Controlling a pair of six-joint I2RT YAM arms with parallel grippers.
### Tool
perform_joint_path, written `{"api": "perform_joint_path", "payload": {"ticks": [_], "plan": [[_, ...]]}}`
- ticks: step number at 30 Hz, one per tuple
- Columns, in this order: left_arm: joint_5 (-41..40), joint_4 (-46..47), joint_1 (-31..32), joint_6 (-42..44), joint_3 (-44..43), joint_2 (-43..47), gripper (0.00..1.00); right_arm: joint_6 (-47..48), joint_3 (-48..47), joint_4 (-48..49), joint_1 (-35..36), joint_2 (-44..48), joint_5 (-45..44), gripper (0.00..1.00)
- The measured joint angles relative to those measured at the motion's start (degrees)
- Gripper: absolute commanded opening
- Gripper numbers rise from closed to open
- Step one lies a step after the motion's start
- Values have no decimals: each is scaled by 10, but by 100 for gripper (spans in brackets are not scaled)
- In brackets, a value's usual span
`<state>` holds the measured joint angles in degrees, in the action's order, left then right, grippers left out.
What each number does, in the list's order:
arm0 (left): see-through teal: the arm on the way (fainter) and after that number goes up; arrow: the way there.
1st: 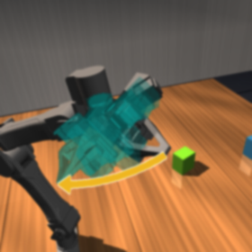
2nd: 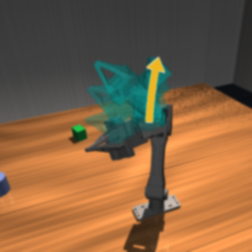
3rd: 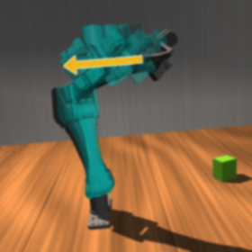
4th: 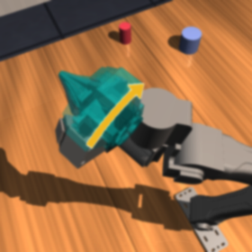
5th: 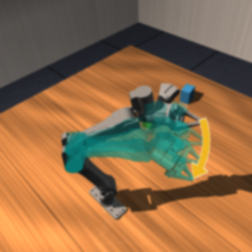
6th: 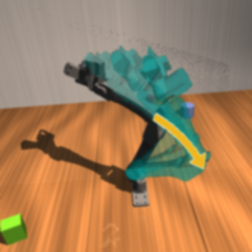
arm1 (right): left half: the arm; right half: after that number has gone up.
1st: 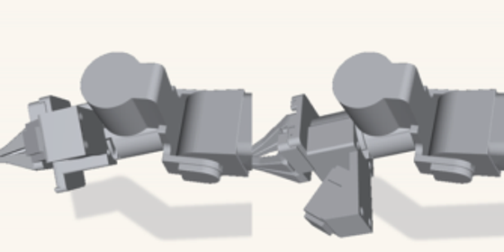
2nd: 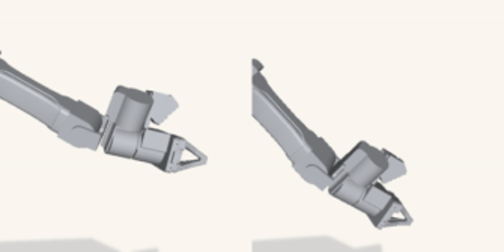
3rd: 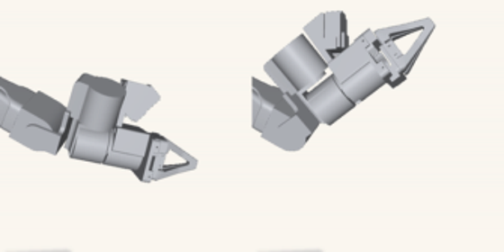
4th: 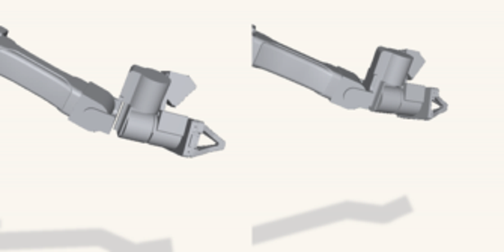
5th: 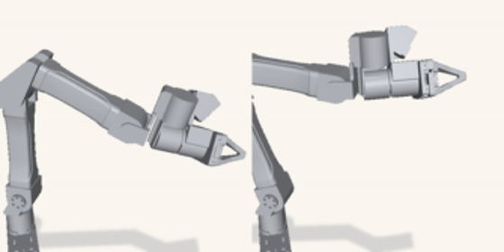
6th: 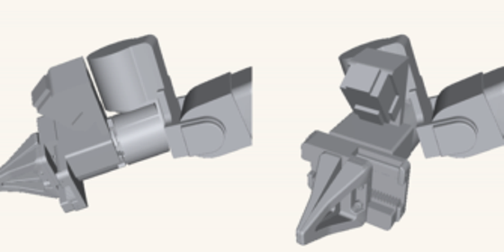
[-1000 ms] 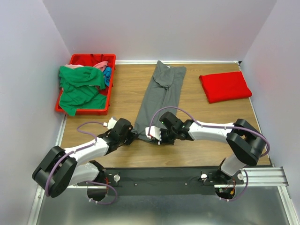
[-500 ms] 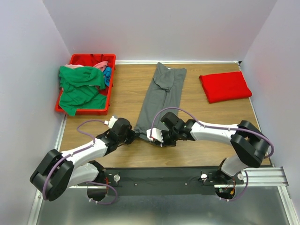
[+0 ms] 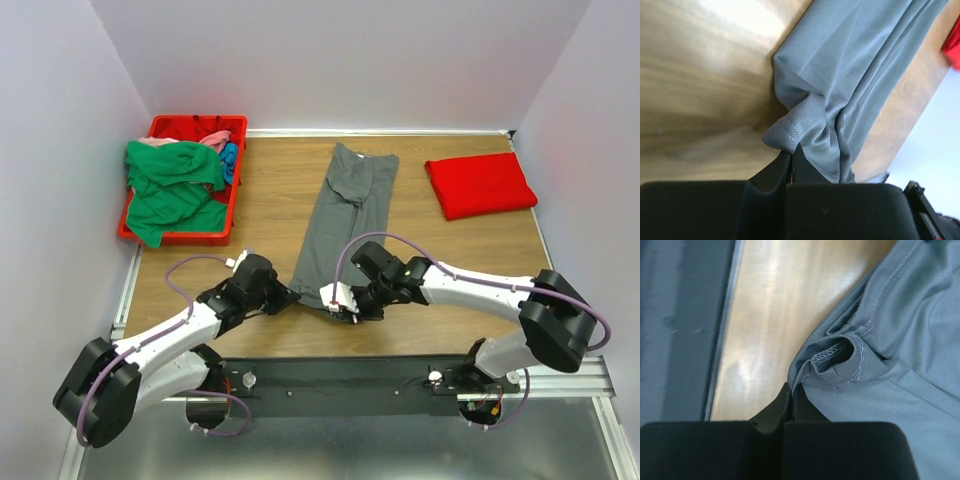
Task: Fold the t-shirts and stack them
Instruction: Fold the tshirt
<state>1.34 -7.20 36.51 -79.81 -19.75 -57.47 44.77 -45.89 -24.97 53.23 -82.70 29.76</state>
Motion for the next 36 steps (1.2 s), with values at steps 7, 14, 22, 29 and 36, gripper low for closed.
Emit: {"api": "perform_joint_path", "payload": {"ticks": [7,14,22,29,36], "plan": [[42,-98,7,20,-28,62,0,25,-18,-73,37,20,23,0],[45,-150,7,38,-90,79,0,33,-50,-116,32,35,20,1],[37,-121,5,56,-116,18,0,34,-76,-139,-64,66,-7,0],[36,-47,-39,120,-228,-115,0,51,-114,-136,-155,53,-24,1],[60,16,-76,188,-330,-272,0,70,-177,-119,-244,-19,-19,0]]}}
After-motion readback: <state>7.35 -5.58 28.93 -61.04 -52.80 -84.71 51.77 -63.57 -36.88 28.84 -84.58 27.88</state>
